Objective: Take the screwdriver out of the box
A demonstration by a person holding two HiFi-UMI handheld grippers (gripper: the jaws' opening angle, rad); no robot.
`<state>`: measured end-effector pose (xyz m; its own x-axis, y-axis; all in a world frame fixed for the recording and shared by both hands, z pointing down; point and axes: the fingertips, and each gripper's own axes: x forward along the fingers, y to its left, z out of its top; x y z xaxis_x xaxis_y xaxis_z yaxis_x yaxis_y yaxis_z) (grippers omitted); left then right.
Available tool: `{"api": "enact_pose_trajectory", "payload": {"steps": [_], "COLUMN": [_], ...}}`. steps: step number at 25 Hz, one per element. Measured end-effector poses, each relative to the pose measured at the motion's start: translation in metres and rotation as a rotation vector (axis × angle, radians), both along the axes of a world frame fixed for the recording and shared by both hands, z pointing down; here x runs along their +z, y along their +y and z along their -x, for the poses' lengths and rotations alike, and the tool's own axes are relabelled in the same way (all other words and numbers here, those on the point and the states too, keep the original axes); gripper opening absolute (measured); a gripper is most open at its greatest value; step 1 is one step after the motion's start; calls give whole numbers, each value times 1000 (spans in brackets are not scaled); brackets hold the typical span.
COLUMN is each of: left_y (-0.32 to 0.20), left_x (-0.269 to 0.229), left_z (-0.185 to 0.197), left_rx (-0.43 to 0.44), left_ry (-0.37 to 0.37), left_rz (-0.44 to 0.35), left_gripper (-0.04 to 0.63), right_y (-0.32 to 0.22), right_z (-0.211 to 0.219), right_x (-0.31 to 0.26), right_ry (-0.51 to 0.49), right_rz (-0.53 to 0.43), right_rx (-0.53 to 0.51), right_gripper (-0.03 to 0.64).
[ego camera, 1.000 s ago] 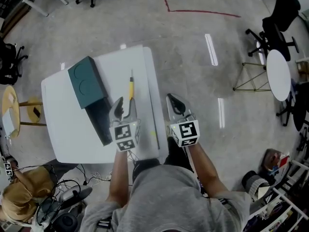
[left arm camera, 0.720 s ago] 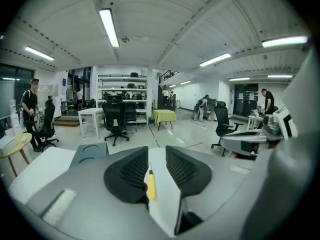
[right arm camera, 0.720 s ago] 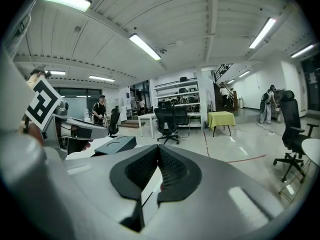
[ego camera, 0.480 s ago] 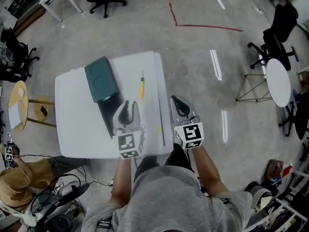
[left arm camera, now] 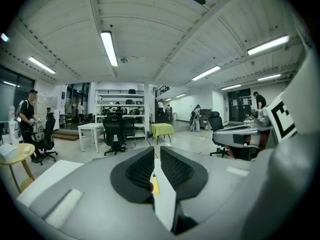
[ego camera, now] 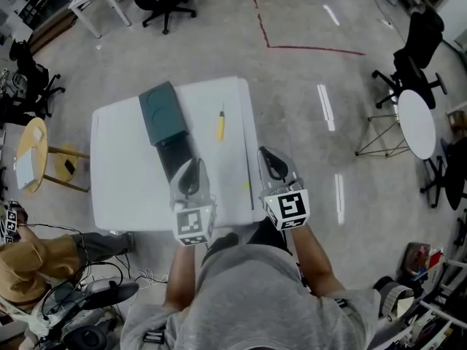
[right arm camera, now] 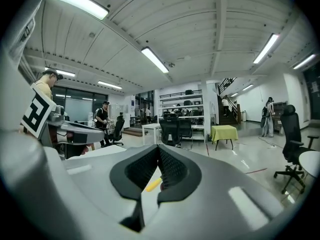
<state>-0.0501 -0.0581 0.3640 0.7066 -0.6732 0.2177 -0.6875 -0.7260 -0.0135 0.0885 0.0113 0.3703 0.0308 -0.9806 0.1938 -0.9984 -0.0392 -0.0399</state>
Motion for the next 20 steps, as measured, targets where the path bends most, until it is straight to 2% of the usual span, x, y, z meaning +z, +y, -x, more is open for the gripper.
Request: {"api": "enact_pose_trajectory", "payload": {"steps": [9, 20], "left_y": [27, 49], "left_x": [-3, 7], "left_z": [39, 78], "left_rx": [-19, -44], "left_ry": [10, 8], "left_rz": [-18, -5], "left_gripper": [14, 12], "right_y": [26, 45], "right_z": [28, 51], "right_x": [-9, -2], "right_ry": [14, 12], "right_rz": [-28, -25], "right_rx": [6, -6], "right_gripper": [3, 3]}}
